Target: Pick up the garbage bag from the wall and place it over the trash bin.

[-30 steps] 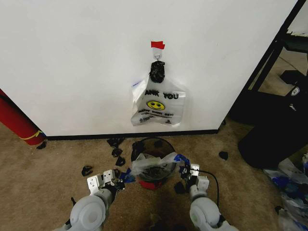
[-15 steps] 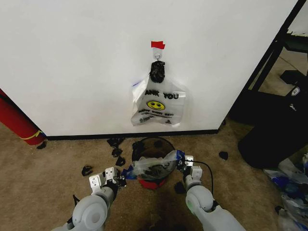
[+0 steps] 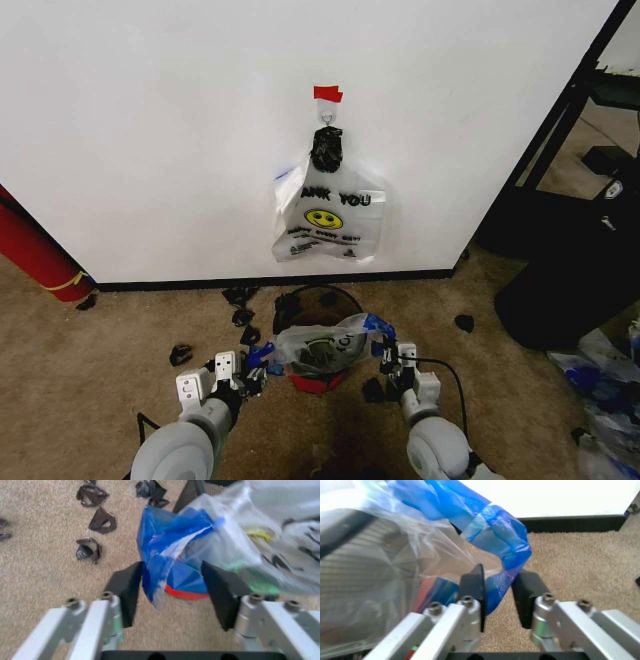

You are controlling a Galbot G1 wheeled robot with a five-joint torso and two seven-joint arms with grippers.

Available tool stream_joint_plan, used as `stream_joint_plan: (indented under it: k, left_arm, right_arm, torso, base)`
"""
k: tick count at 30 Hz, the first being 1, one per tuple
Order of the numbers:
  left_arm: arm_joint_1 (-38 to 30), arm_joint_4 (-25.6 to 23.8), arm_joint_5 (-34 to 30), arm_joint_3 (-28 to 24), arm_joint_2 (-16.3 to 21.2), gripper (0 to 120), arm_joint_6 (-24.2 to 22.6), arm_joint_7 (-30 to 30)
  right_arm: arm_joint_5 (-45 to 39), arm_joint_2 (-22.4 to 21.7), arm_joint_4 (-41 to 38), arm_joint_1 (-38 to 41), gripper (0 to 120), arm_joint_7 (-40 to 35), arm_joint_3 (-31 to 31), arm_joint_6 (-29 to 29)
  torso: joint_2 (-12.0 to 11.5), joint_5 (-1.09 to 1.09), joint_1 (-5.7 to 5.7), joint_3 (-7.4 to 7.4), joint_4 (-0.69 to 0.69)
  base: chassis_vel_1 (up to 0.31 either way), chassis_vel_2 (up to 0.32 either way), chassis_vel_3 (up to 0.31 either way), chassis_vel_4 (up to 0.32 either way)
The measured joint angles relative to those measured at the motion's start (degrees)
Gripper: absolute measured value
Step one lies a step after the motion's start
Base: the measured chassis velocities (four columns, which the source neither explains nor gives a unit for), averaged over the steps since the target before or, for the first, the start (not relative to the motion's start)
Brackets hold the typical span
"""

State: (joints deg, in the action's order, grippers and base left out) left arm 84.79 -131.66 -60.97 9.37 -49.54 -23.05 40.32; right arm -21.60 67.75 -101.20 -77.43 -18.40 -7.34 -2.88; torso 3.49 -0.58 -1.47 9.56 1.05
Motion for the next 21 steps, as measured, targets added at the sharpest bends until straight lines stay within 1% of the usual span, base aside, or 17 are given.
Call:
stream_joint_plan:
  k: [2, 6, 7, 9, 11, 13, 14, 15, 20, 21]
  left_arm:
    - [2.05, -1.56, 1.17, 0.36, 0.04, 65, -0.46, 0.32]
    - [6.0, -4.78, 3.53, 1.23, 0.41, 81, -0.68, 0.47]
    - [6.0, -4.78, 3.53, 1.23, 0.41, 81, -0.68, 0.47]
    - [7.19, -6.32, 4.24, 1.59, 0.55, 88, -1.01, 0.47]
    - [7.72, -7.79, 4.41, 1.78, 0.51, 97, -1.67, 0.52]
    - [8.12, -8.95, 4.44, 1.8, 0.46, 100, -2.12, 0.84]
    - [8.48, -9.61, 4.49, 1.82, 0.5, 100, -2.3, 1.02]
    - [8.48, -9.61, 4.49, 1.82, 0.5, 100, -2.3, 1.02]
    - [11.21, -11.72, 6.34, 2.56, 1.07, 100, -2.5, 1.47]
    - [11.66, -11.8, 6.72, 2.75, 1.09, 100, -2.44, 1.65]
  right_arm:
    - [0.15, -0.34, -0.59, -0.9, 29, 0.77, -0.66, 0.68]
    - [0.23, -1.07, -2.11, -2.85, 45, 2.9, -1.93, 2.06]
    - [0.23, -1.07, -2.11, -2.85, 45, 2.9, -1.93, 2.06]
    - [0.28, -1.2, -2.63, -3.84, 54, 3.69, -2.56, 2.91]
    - [0.67, -1.16, -3.16, -4.95, 63, 4.52, -3.4, 4.13]
    - [1.26, -1.04, -3.84, -6.04, 71, 5.06, -4.05, 4.99]
    - [1.66, -0.99, -4.24, -6.71, 74, 5.34, -4.41, 5.58]
    - [1.66, -0.99, -4.24, -6.71, 74, 5.34, -4.41, 5.58]
    - [3.54, -0.63, -6.03, -10.03, 95, 6.4, -6.69, 7.82]
    - [4.16, -0.49, -6.45, -10.91, 97, 6.77, -7.47, 8.69]
  torso:
    - [0.0, 0.0, 0.0, 0.0, -0.01]
    - [0.0, 0.0, 0.0, 0.0, -0.02]
    - [0.0, 0.0, 0.0, 0.0, -0.02]
    - [0.0, 0.0, 0.0, 0.0, -0.01]
    - [0.0, 0.0, 0.0, 0.0, -0.01]
    - [0.0, 0.0, 0.0, 0.0, -0.01]
    - [0.0, 0.0, 0.0, 0.0, -0.01]
    - [0.0, 0.0, 0.0, 0.0, -0.01]
    - [0.0, 0.0, 0.0, 0.0, -0.01]
    - [0.0, 0.0, 0.0, 0.0, -0.02]
  base:
    - [0.0, 0.0, 0.0, 0.0]
    - [0.0, 0.0, 0.0, 0.0]
    - [0.0, 0.0, 0.0, 0.0]
    - [0.0, 0.0, 0.0, 0.0]
    - [0.0, 0.0, 0.0, 0.0]
    - [0.0, 0.0, 0.0, 0.0]
    - [0.0, 0.0, 0.0, 0.0]
    - [0.0, 0.0, 0.0, 0.0]
    - [0.0, 0.0, 0.0, 0.0]
    - [0.0, 0.0, 0.0, 0.0]
